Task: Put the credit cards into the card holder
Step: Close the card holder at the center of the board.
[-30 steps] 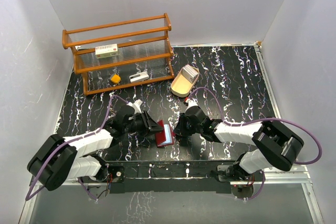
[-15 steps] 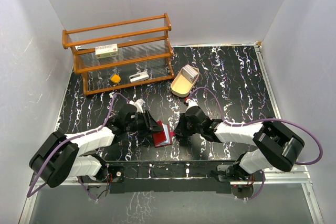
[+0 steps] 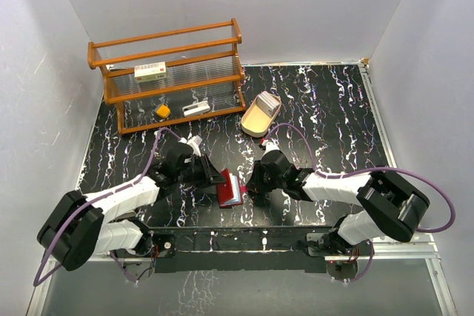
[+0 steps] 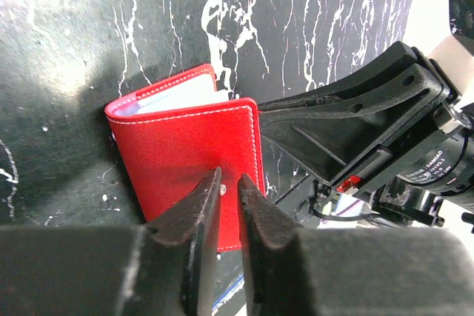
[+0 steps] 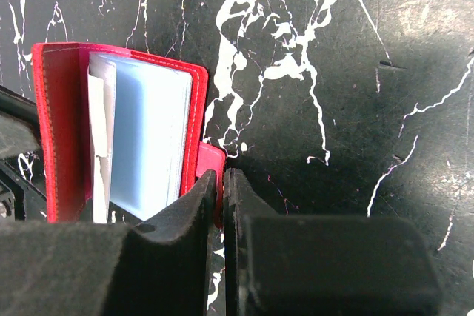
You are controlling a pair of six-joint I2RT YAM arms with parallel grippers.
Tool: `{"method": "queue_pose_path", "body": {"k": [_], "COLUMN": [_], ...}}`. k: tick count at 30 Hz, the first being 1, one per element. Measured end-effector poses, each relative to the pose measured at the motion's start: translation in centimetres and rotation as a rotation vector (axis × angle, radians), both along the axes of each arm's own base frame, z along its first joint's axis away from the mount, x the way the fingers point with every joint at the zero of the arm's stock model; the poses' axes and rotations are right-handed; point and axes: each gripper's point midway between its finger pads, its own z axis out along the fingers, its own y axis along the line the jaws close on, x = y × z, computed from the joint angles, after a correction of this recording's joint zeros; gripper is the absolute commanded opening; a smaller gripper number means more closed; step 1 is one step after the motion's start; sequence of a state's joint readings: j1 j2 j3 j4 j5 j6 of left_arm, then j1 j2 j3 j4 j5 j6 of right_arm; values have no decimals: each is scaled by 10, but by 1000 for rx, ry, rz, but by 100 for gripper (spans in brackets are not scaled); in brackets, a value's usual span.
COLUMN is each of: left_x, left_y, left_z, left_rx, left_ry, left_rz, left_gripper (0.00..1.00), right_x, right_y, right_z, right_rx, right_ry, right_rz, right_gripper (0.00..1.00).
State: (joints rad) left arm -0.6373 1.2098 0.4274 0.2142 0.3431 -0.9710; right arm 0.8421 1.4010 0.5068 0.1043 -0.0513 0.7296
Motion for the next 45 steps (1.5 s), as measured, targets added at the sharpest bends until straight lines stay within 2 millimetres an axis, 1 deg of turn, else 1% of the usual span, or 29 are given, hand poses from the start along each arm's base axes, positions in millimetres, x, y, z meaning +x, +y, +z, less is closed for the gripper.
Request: {"method": "queue_pose_path", "body": {"k": [3, 5, 14, 18, 20, 22, 25, 35, 41, 45], "left_x": [3, 2, -5, -5, -4, -3, -2, -2, -2, -2], "left_y": [5, 7, 4, 1, 0, -2, -3, -3, -4, -4], "left_z": [4, 1, -26, -35, -37, -38, -37, -38, -39, -38], "left_rx": [25, 44, 79, 80, 76, 70, 64, 61, 44, 39], "left_ry": [-25, -24, 48, 67, 69, 67, 61, 51, 43, 43], "left_rz": [11, 10, -37, -50, -55, -59, -63, -66, -59, -55], "left_gripper": [1, 0, 1, 4, 6, 6, 6, 7, 7, 7], "right_x": [0, 0, 1, 0, 0, 0, 0, -6, -8, -8], "right_y": [0, 0, 1, 2, 4, 8, 12, 27, 33, 36], "right_z": [0, 0, 2, 2, 5, 9, 13, 23, 22, 20], "right_rx": [-1, -1, 0, 2, 7, 20, 39, 110, 133, 140], "right_ry": [-1, -2, -2, 3, 10, 12, 17, 70, 101, 111], "right_rz": [2, 2, 2, 7, 12, 19, 27, 47, 51, 55], "right_gripper": [3, 3, 4, 13, 14, 16, 20, 23, 26, 26]}}
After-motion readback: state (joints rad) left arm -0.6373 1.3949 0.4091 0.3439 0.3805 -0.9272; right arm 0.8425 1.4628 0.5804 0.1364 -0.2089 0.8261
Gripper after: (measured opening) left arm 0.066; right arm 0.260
